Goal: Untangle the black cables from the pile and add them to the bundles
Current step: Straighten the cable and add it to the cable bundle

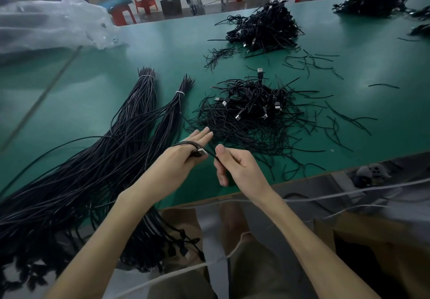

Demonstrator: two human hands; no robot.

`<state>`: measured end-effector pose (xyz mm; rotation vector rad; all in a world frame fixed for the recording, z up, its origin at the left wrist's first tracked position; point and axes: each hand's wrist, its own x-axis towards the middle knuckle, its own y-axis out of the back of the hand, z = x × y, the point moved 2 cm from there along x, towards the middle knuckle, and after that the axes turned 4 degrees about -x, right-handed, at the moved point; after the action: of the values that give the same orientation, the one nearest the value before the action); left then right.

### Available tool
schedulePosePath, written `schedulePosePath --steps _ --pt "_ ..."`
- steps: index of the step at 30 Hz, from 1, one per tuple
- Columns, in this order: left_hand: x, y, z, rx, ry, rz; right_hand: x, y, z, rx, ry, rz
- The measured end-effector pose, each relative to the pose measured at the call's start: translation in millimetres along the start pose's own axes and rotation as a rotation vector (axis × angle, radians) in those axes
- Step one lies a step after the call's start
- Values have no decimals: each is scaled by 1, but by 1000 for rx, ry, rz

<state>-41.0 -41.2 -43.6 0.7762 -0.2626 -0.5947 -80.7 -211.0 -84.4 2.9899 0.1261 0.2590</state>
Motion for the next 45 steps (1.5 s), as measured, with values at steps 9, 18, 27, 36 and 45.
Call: schedulePosePath --steps 9,18,27,36,45 --pt "-3 -6 9 -747 -96 152 -2 -9 4 -173 17 -83" --pt "-10 -1 32 -1132 -101 18 -2 -12 6 -338 43 -137" --pt "-37 4 46 -187 -35 -320 -2 -16 3 -525 33 -121" --pt "-36 -5 50 420 11 -395 -2 -12 2 -620 17 -166" --pt "-42 -4 18 661 -130 -295 -5 -14 5 -498 109 -33"
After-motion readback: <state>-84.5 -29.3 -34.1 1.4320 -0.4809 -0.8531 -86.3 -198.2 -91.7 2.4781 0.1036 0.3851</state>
